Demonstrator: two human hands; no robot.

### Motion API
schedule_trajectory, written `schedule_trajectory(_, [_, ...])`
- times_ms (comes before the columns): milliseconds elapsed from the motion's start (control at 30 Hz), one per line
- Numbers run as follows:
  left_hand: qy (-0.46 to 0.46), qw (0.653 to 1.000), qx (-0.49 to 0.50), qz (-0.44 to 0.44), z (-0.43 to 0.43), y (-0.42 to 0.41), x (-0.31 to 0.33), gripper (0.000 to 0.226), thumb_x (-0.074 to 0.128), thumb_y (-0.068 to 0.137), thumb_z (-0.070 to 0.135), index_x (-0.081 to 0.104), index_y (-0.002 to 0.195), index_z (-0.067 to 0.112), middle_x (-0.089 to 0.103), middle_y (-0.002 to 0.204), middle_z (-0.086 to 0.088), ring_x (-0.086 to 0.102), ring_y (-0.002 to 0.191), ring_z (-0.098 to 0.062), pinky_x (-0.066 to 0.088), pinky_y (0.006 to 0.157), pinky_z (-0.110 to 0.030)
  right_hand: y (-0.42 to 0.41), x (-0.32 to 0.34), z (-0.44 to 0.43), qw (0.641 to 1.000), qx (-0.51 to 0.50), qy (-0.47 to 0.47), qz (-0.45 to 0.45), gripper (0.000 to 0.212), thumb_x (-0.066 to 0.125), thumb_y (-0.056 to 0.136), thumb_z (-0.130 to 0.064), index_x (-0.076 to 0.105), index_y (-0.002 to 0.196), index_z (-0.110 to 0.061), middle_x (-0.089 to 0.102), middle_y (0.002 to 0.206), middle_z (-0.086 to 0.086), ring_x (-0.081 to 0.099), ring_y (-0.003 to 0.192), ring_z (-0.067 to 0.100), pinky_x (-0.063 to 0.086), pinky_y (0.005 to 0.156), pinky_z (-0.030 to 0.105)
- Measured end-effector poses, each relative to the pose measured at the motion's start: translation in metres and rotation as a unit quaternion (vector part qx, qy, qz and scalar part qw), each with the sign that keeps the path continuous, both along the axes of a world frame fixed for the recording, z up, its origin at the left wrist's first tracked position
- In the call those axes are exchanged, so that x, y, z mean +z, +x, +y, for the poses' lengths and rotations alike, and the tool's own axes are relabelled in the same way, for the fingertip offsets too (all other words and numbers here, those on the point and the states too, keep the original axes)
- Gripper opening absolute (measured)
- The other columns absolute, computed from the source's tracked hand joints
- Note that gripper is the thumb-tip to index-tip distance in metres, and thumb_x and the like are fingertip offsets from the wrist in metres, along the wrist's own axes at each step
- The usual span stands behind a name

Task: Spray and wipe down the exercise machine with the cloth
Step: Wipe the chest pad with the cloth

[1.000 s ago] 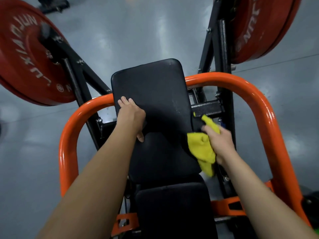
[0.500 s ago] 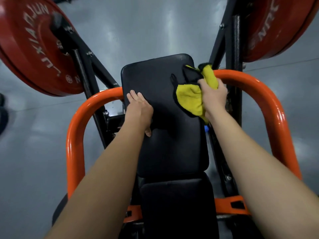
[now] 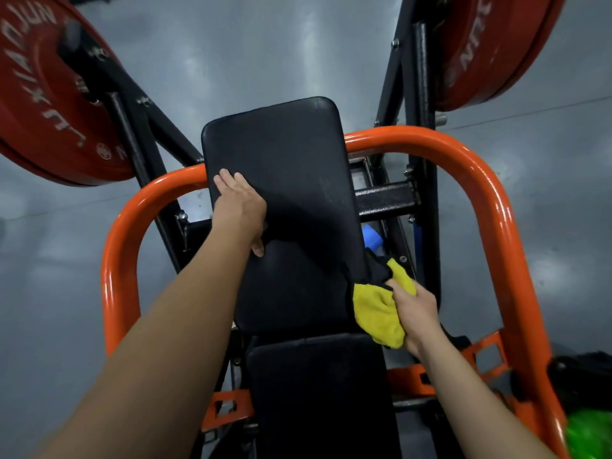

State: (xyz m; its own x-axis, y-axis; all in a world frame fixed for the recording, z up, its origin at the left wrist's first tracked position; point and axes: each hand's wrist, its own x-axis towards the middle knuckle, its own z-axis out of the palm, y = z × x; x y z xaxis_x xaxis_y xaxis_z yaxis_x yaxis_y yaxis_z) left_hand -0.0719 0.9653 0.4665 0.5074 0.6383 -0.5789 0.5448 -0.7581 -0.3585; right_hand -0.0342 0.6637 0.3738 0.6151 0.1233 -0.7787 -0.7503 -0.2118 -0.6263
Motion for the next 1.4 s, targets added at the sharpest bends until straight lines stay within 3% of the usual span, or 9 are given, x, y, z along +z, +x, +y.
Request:
schedule_trajectory(133, [-0.014,0.998,0.010,-0.054,0.006,-0.012,-0.005,0.165,0.100,0.050,0.044,-0.015,0.152,-0.017,-0.012,0.159,-0.044,-0.002,0.153,-0.054,0.036,0.116,-0.053,0.036,0.025,0.040,0.992,-0.031,0.013,-0.120,0.007,0.079,0.085,-0.017,0.072,0.087,-0.017,0.069,0.074,-0.001,0.066,0.073,0.019,0.054,0.061,0.028])
schedule_trajectory(333, [-0.017,0.997,-0.011,-0.073,0.008,-0.014,-0.009,0.162,0.100,0.052,0.043,-0.012,0.153,-0.017,-0.010,0.159,-0.044,0.000,0.153,-0.054,0.037,0.115,-0.054,0.101,0.068,0.124,0.951,0.023,0.005,-0.309,0.042,0.079,0.080,-0.037,0.056,0.114,-0.029,0.066,0.099,-0.011,0.065,0.090,0.011,0.053,0.083,0.027])
schedule_trajectory(533, [-0.027,0.993,-0.028,-0.110,0.015,-0.027,-0.013,0.159,0.097,0.057,0.046,-0.014,0.155,-0.010,-0.013,0.164,-0.036,-0.005,0.155,-0.048,0.039,0.115,-0.055,0.046,0.037,0.134,0.836,0.181,-0.163,-0.491,0.043,0.073,0.084,-0.041,0.060,0.122,-0.026,0.064,0.124,-0.003,0.062,0.108,0.024,0.045,0.080,0.037])
schedule_trajectory(700, [-0.011,0.989,-0.024,-0.145,0.015,-0.031,-0.017,0.148,0.095,0.066,0.040,-0.013,0.157,-0.007,-0.014,0.165,-0.032,-0.006,0.156,-0.044,0.041,0.112,-0.055,-0.029,0.001,0.118,0.661,0.254,-0.143,-0.692,0.036,0.080,0.067,-0.025,0.075,0.101,-0.015,0.069,0.110,0.008,0.065,0.100,0.032,0.053,0.095,0.046])
schedule_trajectory(967, [-0.110,0.956,0.018,-0.270,0.034,-0.060,-0.027,0.158,0.096,0.054,0.053,-0.013,0.164,0.021,-0.025,0.169,0.000,-0.018,0.157,-0.017,0.040,0.114,-0.043,0.027,0.008,0.153,0.636,0.261,-0.135,-0.714,0.039,0.077,0.070,-0.031,0.072,0.107,-0.019,0.068,0.102,0.004,0.061,0.093,0.029,0.052,0.079,0.043])
schedule_trajectory(1100, [-0.149,0.928,0.018,-0.341,0.041,-0.079,-0.035,0.135,0.084,0.068,0.066,-0.003,0.165,0.031,-0.019,0.170,0.013,-0.015,0.156,-0.007,0.024,0.124,-0.045,0.073,0.037,0.215,0.679,0.210,-0.203,-0.674,0.043,0.066,0.076,-0.040,0.070,0.114,-0.021,0.064,0.109,0.007,0.057,0.100,0.033,0.046,0.089,0.046])
schedule_trajectory(1200, [-0.066,0.902,0.000,-0.428,0.045,-0.076,-0.039,0.077,0.058,0.095,0.064,0.038,0.158,0.025,0.025,0.169,0.003,0.023,0.156,-0.017,0.028,0.122,-0.048,0.093,0.037,0.225,0.662,0.224,-0.196,-0.688,0.051,0.070,0.080,-0.038,0.059,0.125,-0.019,0.054,0.132,0.011,0.054,0.117,0.034,0.044,0.098,0.051])
schedule_trajectory(1267, [0.021,0.873,-0.029,-0.486,0.051,-0.059,-0.036,0.048,0.050,0.101,0.050,0.066,0.132,0.016,0.062,0.140,-0.005,0.057,0.129,-0.027,0.046,0.104,-0.045,0.093,0.028,0.218,0.640,0.217,-0.167,-0.718,0.050,0.073,0.084,-0.039,0.052,0.125,-0.020,0.051,0.133,0.014,0.053,0.118,0.033,0.046,0.096,0.053])
schedule_trajectory(1400, [0.058,0.825,-0.047,-0.560,0.059,-0.006,-0.036,0.029,0.050,0.093,0.027,0.068,0.110,0.012,0.066,0.104,-0.006,0.061,0.094,-0.031,0.049,0.076,-0.045,0.091,0.015,0.195,0.566,0.286,-0.096,-0.767,0.072,0.078,0.077,-0.065,0.050,0.130,-0.024,0.054,0.137,0.016,0.052,0.128,0.036,0.039,0.107,0.055])
